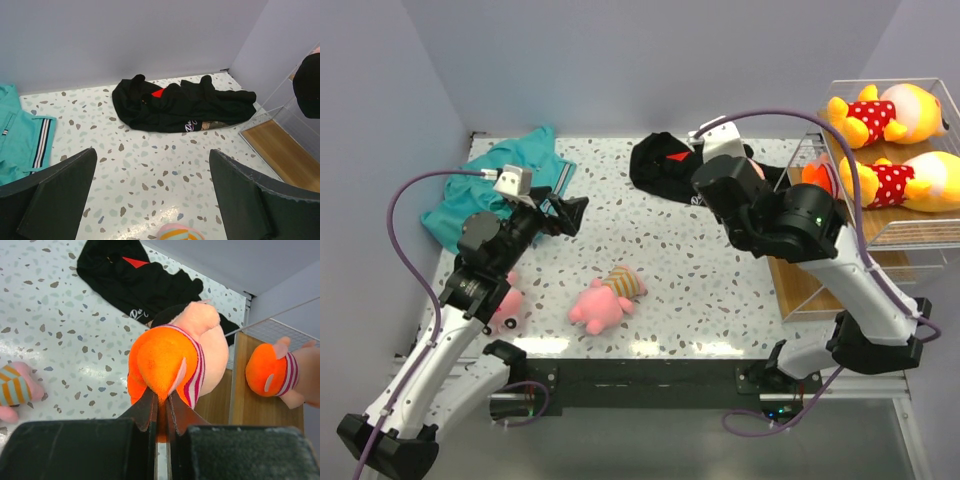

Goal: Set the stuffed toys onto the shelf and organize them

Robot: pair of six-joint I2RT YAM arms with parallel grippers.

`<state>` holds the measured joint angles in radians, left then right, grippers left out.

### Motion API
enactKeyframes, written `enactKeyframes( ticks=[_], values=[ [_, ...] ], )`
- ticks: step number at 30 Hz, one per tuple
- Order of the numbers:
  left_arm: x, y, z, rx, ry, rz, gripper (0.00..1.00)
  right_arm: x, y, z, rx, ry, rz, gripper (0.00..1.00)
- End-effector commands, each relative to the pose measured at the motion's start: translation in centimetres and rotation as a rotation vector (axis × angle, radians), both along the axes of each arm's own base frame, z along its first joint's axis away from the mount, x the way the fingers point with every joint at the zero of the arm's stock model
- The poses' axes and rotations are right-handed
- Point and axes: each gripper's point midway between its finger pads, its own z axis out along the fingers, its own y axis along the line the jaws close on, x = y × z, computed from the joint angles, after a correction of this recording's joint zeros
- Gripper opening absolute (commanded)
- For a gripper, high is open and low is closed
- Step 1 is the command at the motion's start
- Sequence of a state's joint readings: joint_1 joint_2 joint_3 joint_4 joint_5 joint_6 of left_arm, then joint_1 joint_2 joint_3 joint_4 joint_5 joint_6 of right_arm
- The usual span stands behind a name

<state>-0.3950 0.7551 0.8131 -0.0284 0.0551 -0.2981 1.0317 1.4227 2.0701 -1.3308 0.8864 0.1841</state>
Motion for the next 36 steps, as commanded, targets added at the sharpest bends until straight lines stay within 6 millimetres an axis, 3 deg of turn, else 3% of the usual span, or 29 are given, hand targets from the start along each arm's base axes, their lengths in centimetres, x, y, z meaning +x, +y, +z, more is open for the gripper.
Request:
enactKeyframes(
  ticks=[1, 10, 17, 22, 25, 26, 27, 29, 32, 33, 35, 36],
  values=[
    [-0.2, 0.3, 1.1, 0.015, -0.036, 0.008, 1.00, -1.4, -5.6, -1.4, -0.280, 0.014, -0.152, 0.00],
    [-0.5, -0.3, 1.4, 0.003, -0.041, -0.031, 1.00, -1.8, -7.0, -2.4, -0.369, 0.019, -0.157, 0.00],
    [-0.8, -0.4, 1.3, -0.010, -0.039, -0.039, 1.00, -1.7, -7.2, -1.6, -0.417, 0.011, -0.140, 0.00],
    [-2.3, -4.0, 3.6, -0.121, -0.082, -0.256, 0.94, -1.6, -4.5, -2.3, -0.305, 0.083, -0.053, 0.00],
    [-3.3, -6.9, 5.7, -0.224, -0.074, -0.437, 0.91, -1.5, -0.7, -3.8, -0.192, 0.137, 0.076, 0.00],
    [-3.5, -7.6, 5.9, -0.249, -0.066, -0.486, 0.90, -1.0, 0.9, -3.4, -0.114, 0.107, 0.110, 0.00],
    [-3.4, -8.5, 6.8, -0.306, -0.068, -0.539, 0.89, -1.1, 1.5, -3.8, -0.089, 0.110, 0.143, 0.00],
    [-4.1, -9.8, 7.3, -0.338, -0.064, -0.641, 0.89, -1.0, 3.8, -3.5, 0.011, 0.090, 0.214, 0.00],
    [-3.8, -11.8, 7.8, -0.350, -0.069, -0.712, 0.92, -1.0, 5.6, -3.2, 0.093, 0.072, 0.274, 0.00],
    [-3.0, -12.7, 6.8, -0.325, -0.049, -0.712, 0.93, -1.0, 6.0, -3.1, 0.110, 0.070, 0.287, 0.00],
    [-3.2, -14.5, 7.4, -0.306, -0.054, -0.747, 0.94, -0.8, 6.6, -3.0, 0.140, 0.047, 0.293, 0.02],
    [-2.6, -15.5, 6.4, -0.278, -0.030, -0.754, 0.93, -0.6, 6.8, -2.9, 0.152, 0.042, 0.289, 0.02]
  ],
)
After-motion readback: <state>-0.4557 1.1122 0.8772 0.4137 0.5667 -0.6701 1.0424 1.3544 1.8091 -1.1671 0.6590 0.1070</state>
